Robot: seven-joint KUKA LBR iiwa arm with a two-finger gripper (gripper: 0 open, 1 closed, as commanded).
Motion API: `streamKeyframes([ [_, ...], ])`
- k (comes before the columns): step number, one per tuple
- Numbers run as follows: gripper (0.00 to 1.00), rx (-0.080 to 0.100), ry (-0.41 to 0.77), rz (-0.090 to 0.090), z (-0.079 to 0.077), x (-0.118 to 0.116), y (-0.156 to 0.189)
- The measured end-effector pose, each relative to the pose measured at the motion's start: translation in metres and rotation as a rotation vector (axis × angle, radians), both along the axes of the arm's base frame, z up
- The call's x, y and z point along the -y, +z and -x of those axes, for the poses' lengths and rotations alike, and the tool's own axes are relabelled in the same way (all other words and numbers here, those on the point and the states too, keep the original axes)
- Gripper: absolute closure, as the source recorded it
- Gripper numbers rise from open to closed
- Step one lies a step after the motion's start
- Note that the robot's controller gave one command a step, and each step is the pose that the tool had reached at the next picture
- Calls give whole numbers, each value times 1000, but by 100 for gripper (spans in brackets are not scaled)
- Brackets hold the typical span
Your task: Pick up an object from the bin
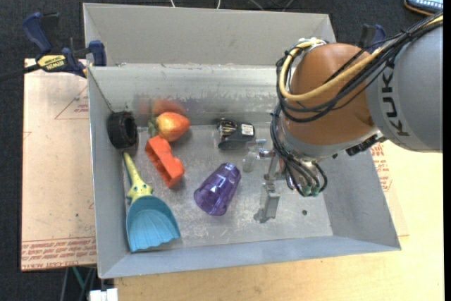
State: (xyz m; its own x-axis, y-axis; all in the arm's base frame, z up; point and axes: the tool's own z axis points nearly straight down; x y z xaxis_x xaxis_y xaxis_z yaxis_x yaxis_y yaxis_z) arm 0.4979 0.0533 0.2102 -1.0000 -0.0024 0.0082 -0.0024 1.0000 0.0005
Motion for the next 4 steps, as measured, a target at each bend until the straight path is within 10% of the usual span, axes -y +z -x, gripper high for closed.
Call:
streamKeyframes([
  [1,0,8,-3,0,-2,0,4],
  [2,0,17,486,-2,-53,-19,-104],
  [3,0,17,574,-3,-67,-22,-47],
  [4,0,7,759,-8,-48,-32,-112],
])
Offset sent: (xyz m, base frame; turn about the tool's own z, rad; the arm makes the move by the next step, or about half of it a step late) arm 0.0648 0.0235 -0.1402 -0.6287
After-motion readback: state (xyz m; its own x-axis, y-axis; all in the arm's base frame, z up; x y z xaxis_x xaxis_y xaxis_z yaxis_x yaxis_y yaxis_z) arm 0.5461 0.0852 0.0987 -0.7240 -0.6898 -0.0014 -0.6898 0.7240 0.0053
